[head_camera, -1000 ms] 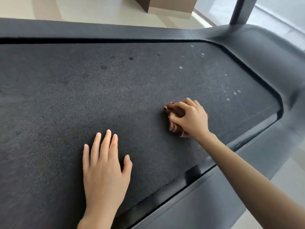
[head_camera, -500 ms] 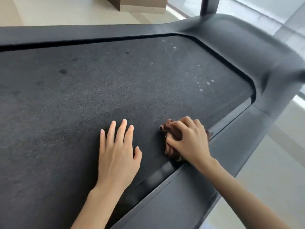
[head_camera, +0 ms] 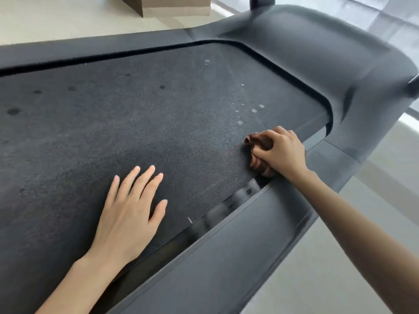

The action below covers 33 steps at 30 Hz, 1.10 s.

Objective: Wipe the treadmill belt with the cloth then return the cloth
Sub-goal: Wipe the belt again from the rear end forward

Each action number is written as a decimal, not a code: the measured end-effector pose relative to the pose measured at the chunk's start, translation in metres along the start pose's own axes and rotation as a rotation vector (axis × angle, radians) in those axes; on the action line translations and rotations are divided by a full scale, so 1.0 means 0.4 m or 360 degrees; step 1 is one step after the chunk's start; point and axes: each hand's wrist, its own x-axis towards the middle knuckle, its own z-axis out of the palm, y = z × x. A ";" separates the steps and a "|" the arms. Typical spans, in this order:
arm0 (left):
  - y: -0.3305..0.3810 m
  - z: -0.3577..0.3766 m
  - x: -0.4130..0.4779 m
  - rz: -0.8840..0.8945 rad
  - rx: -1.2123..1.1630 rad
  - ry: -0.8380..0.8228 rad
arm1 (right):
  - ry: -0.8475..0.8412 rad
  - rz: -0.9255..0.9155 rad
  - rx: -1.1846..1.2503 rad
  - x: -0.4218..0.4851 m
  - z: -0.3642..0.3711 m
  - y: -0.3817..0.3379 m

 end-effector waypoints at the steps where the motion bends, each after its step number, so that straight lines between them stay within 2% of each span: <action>1: 0.005 -0.001 0.004 -0.0027 -0.0009 0.0011 | 0.0028 0.0002 -0.0006 0.000 0.006 -0.001; 3: 0.018 -0.003 0.009 -0.0092 -0.0014 0.0021 | 0.0098 -0.0059 -0.0006 -0.026 0.014 -0.022; 6: 0.032 -0.010 0.011 -0.0130 0.0045 -0.0014 | 0.0227 -0.0347 0.0119 -0.105 0.018 -0.103; 10: 0.038 -0.016 0.008 -0.0129 0.0141 -0.0068 | 0.0069 -0.0762 0.0150 -0.208 0.014 -0.221; 15: 0.052 -0.023 0.009 -0.0204 0.0186 -0.0127 | -0.0004 -0.0889 0.0305 -0.178 0.008 -0.169; 19: 0.085 -0.021 0.025 -0.0234 0.0184 -0.0150 | -0.0012 -0.0676 0.0243 -0.094 0.009 -0.059; 25: 0.171 0.004 0.122 -0.0204 0.0090 -0.0092 | -0.0024 -0.0033 0.0030 0.101 0.003 0.161; 28: 0.206 0.022 0.173 -0.0167 0.0056 -0.0027 | -0.0040 0.0249 -0.0017 0.175 -0.005 0.216; 31: 0.215 0.035 0.221 -0.0157 0.0070 -0.0014 | 0.0029 0.0292 -0.0038 0.171 0.006 0.170; 33: 0.212 0.049 0.235 -0.0182 0.0082 -0.0021 | 0.0076 0.0121 -0.0024 0.131 0.023 0.108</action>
